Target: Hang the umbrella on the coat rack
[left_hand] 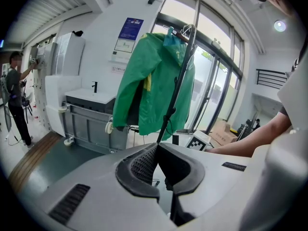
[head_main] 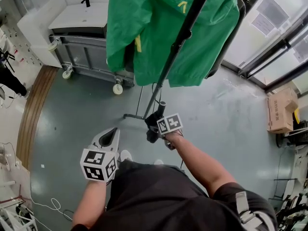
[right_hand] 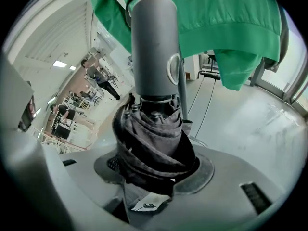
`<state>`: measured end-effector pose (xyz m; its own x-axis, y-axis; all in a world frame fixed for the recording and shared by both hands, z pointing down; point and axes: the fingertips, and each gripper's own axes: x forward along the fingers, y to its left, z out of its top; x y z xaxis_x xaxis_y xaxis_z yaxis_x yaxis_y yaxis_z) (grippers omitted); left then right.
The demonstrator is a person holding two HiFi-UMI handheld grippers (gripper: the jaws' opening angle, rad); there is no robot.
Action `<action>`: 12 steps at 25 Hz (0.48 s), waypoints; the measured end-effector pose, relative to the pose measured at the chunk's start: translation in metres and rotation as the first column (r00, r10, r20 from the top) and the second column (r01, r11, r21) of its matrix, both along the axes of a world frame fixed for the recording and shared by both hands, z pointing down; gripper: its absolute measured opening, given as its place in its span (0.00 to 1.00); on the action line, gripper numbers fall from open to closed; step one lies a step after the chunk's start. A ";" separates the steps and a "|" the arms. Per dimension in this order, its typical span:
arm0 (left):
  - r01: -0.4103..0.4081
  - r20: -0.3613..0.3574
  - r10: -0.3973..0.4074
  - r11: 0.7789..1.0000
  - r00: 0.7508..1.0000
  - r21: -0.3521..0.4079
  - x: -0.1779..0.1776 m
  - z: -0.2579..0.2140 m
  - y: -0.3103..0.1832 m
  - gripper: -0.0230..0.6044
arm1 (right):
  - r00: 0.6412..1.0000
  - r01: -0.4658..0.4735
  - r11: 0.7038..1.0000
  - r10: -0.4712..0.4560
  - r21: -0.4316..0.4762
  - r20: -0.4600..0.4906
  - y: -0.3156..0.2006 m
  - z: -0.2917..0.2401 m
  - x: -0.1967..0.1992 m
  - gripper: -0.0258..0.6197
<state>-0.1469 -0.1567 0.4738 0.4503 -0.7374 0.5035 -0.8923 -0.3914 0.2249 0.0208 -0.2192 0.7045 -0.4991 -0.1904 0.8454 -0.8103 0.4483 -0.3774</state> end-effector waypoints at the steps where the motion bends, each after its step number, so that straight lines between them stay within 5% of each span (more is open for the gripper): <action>1: 0.003 0.000 -0.003 1.000 1.000 0.001 -0.001 0.000 0.000 0.06 | 1.000 -0.001 1.000 0.001 -0.003 -0.010 -0.001 0.006 -0.001 0.39; 8: 0.038 0.005 -0.038 0.999 0.999 -0.009 -0.013 0.002 0.005 0.06 | 0.997 0.014 1.000 -0.012 0.016 -0.070 -0.011 0.028 -0.003 0.18; 12: 0.050 0.007 -0.050 0.999 0.999 -0.017 -0.017 0.005 0.006 0.06 | 0.997 0.003 1.000 -0.001 0.021 -0.083 -0.022 0.034 0.000 0.15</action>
